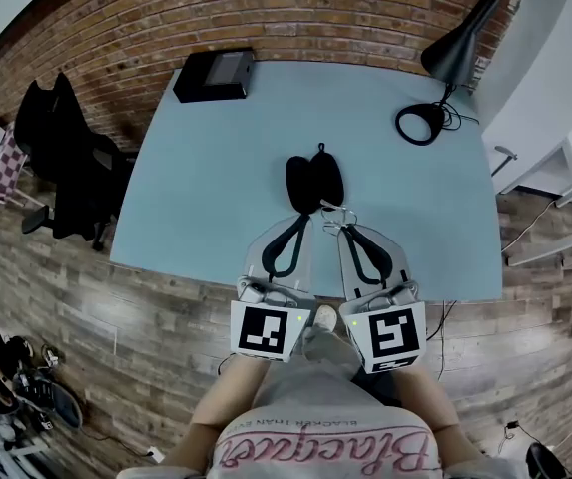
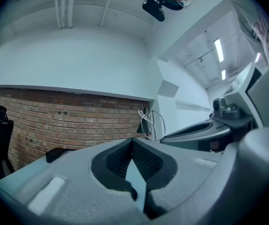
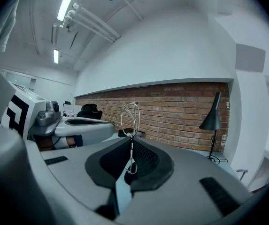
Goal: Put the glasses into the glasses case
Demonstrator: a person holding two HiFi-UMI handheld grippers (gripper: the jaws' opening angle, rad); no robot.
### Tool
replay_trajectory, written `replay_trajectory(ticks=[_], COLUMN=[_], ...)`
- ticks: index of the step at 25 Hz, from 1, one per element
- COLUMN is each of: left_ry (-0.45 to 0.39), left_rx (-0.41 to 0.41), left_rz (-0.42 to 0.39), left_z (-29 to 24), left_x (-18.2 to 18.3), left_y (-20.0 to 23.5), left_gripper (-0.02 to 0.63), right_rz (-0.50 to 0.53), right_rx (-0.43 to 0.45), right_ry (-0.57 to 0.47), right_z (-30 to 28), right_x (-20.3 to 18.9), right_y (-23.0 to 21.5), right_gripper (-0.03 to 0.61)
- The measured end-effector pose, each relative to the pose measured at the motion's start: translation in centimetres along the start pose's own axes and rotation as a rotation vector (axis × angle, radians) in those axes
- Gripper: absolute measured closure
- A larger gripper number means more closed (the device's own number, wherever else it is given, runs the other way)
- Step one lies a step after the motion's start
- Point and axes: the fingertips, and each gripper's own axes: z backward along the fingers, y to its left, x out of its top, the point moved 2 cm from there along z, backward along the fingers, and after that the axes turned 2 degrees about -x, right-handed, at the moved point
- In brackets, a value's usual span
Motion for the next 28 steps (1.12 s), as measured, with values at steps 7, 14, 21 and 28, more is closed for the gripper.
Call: replay_trajectory(ticks=[7, 14, 21, 28], left_ry=[0.007, 0.036, 0.064, 0.118], left_rx=[0.026, 0.049, 0.010, -0.045], left_rz=[0.013, 0.029, 0.016, 0.025], left_z=[-3.6, -4.9, -7.5, -11.2], left_x=[-0.7, -2.1, -3.8, -6.5], left_y=[1.2, 3.3, 6.3, 9.0], left_gripper=[0.609, 0.609, 0.609, 0.609], right_rz=[-0.001, -0.002, -0.010, -0.038], right_rx=[0.006, 0.007, -0.002, 0.030], right_ry=[0.040, 0.082, 0.172, 0.309], right_z=[-3.2, -6.0, -10.3, -15.1], right_x=[-0.8, -2.2, -4.7, -8.0], right_y=[-3.0, -3.7, -4.4, -5.2], right_gripper=[0.557, 0.557, 0.557, 0.557])
